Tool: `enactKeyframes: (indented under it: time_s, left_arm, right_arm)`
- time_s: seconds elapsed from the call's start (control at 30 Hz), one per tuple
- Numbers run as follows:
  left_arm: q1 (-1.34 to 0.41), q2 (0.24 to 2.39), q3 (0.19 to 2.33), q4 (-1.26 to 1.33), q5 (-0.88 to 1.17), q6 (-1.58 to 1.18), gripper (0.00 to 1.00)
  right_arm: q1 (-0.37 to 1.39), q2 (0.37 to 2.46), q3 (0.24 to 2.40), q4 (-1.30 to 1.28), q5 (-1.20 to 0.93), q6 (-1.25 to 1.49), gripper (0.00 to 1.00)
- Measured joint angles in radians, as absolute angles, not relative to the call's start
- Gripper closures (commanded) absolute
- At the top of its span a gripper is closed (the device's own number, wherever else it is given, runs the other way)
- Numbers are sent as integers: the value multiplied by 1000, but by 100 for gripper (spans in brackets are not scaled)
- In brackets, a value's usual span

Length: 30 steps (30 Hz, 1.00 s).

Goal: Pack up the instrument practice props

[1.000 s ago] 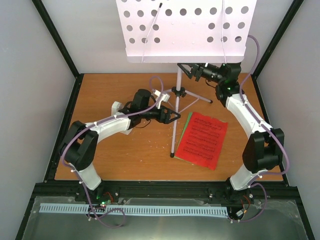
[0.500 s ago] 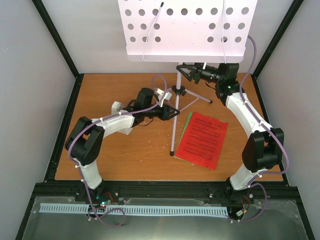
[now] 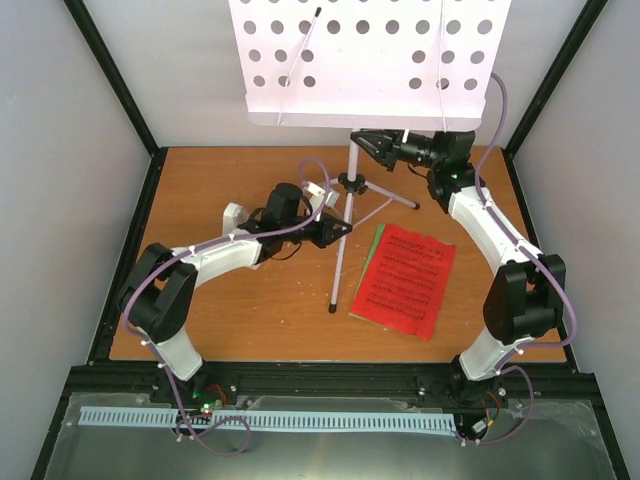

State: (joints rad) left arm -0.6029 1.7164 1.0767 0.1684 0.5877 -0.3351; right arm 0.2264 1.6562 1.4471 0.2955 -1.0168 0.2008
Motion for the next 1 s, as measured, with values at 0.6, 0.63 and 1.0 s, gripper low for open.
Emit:
enactKeyframes:
  time_s: [0.6,0.63,1.0]
  left_arm:
    - [-609,1512,1003,114,551,-198,100]
    - [-609,1507,999,117,553,-198,100]
    - [-609,1435,947,155,570,-183,100]
  right_arm:
    - [303,1558,1272,389,-971,199,93]
    - [306,1556,1269,386,-966,199,93]
    - [359,1503,1216,333,-909,184,93]
